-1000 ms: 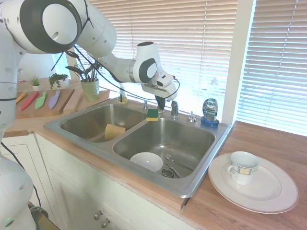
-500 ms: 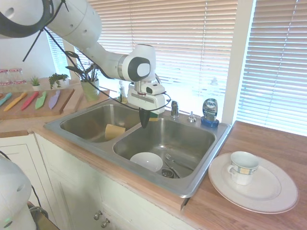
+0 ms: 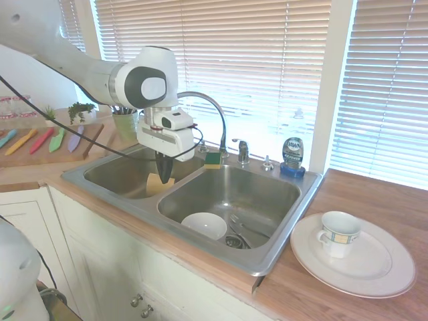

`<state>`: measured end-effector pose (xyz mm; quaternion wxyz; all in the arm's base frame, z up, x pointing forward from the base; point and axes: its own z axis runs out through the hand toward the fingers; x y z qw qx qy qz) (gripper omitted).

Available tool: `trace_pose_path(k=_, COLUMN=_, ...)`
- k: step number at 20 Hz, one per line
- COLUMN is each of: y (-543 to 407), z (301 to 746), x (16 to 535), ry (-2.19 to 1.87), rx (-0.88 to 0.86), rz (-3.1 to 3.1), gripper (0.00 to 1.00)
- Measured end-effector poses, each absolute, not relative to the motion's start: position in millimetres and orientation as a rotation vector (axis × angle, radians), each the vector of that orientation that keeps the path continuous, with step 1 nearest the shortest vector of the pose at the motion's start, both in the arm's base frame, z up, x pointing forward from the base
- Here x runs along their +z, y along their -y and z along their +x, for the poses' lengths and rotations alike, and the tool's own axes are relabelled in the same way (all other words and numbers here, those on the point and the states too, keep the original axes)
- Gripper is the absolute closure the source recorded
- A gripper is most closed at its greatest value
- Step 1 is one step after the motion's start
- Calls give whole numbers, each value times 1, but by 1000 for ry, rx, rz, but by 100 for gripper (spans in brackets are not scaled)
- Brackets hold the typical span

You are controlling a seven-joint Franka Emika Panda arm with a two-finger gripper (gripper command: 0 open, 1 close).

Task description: Turn off the faucet

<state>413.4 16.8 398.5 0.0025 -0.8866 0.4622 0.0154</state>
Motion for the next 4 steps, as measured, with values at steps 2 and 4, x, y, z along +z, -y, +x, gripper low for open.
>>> trace_pose_path(k=2, y=-14, z=410, x=398, ry=-1462, rx=53, rz=-2770, gripper=0)
trace_pose_path(k=4, y=-14, z=410, x=397, ry=-1465, rx=54, rz=-2769, gripper=0)
